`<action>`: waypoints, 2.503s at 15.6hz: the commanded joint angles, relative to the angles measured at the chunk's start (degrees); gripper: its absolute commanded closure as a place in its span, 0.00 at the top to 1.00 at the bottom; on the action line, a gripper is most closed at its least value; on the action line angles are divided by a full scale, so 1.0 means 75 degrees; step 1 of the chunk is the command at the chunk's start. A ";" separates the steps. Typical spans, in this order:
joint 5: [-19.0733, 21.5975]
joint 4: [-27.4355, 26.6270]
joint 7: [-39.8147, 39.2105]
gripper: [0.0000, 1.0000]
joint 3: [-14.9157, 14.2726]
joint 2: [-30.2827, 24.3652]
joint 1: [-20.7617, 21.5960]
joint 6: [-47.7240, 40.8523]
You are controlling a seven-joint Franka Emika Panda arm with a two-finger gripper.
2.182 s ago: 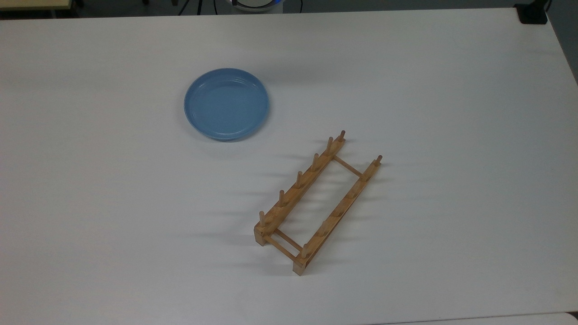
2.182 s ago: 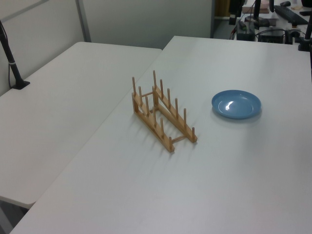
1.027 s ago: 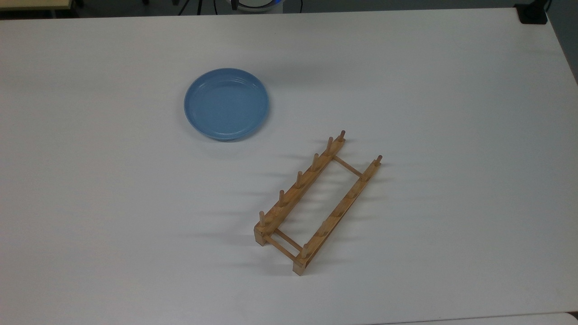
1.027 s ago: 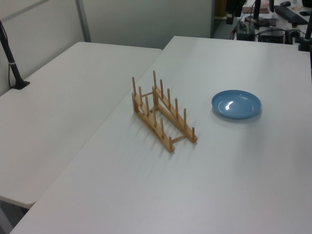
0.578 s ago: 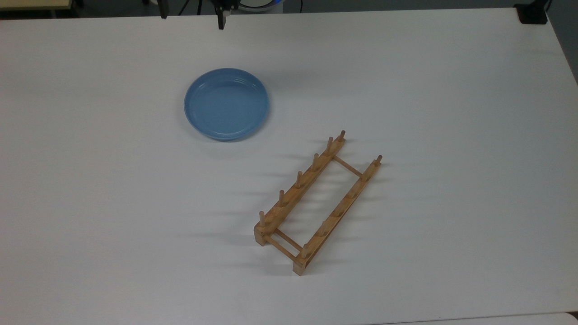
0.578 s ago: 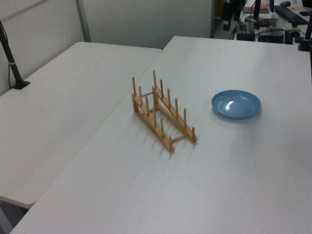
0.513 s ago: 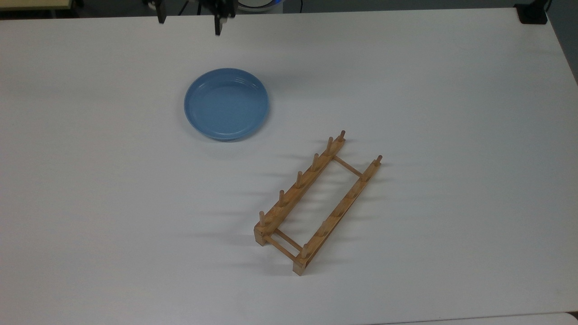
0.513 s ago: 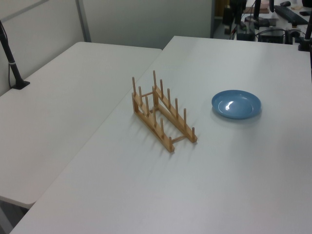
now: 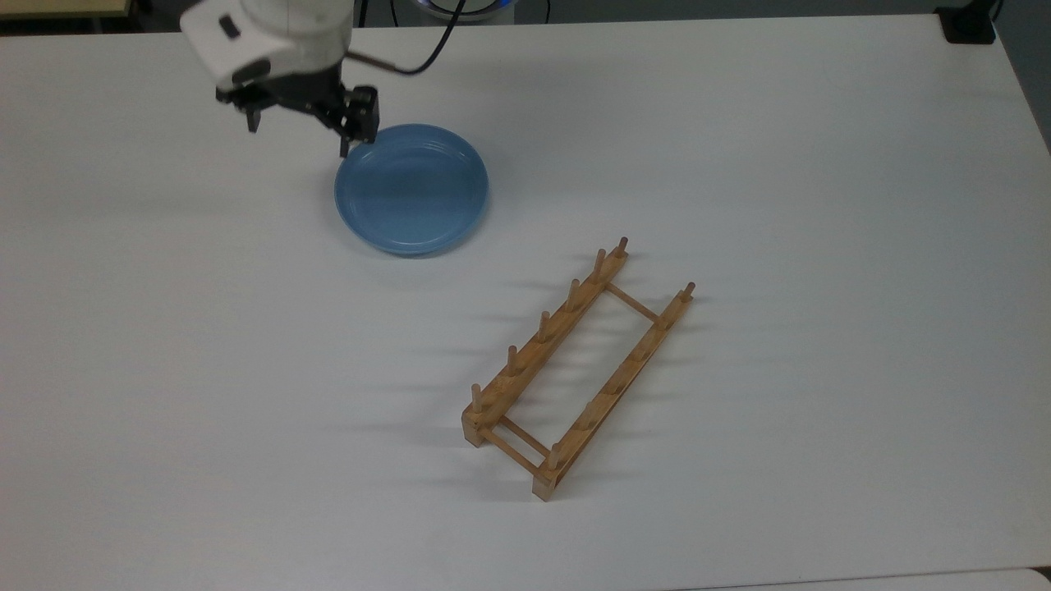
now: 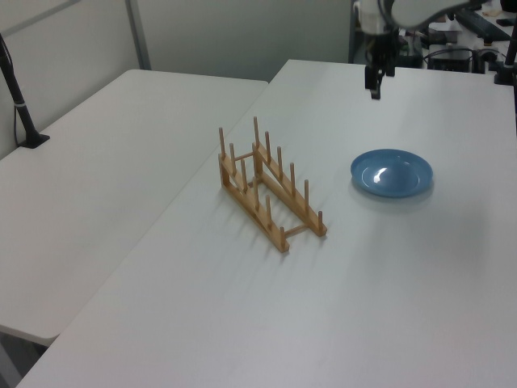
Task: Place plate in plate rack
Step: 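Move the open gripper down to the rim of the blue plate, then close the gripper on the blue plate's rim, then lift the plate upright and carry it over the wooden rack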
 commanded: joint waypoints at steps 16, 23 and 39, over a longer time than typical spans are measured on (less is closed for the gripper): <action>0.0072 -0.1901 -0.1787 0.93 -0.0004 0.0835 -0.0424 0.2590; 0.0072 -0.1877 -0.1670 0.32 0.0184 0.1070 -0.0377 0.2531; 0.0083 -0.0626 -0.1412 0.00 0.0231 0.0227 -0.0330 0.1981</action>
